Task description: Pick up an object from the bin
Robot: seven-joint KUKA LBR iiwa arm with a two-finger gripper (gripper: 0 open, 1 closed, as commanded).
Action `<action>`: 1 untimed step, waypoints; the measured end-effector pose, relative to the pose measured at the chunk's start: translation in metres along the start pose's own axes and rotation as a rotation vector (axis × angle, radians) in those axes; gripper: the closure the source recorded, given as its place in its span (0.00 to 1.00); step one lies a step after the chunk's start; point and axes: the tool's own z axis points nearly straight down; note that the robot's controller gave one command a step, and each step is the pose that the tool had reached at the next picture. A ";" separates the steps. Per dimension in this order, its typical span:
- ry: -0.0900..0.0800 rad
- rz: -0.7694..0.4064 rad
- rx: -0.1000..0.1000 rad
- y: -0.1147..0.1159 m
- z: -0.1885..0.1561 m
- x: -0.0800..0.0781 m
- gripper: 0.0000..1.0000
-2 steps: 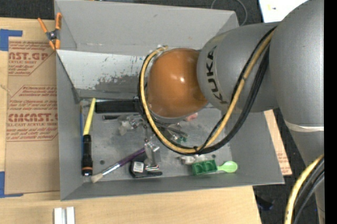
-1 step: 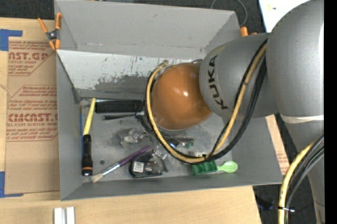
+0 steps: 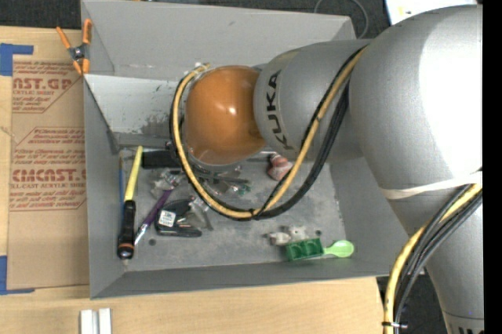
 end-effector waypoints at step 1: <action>0.000 0.000 0.000 0.000 0.000 0.000 1.00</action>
Offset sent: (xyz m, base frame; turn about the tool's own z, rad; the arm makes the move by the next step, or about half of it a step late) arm 0.0086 -0.0528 0.0930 0.1611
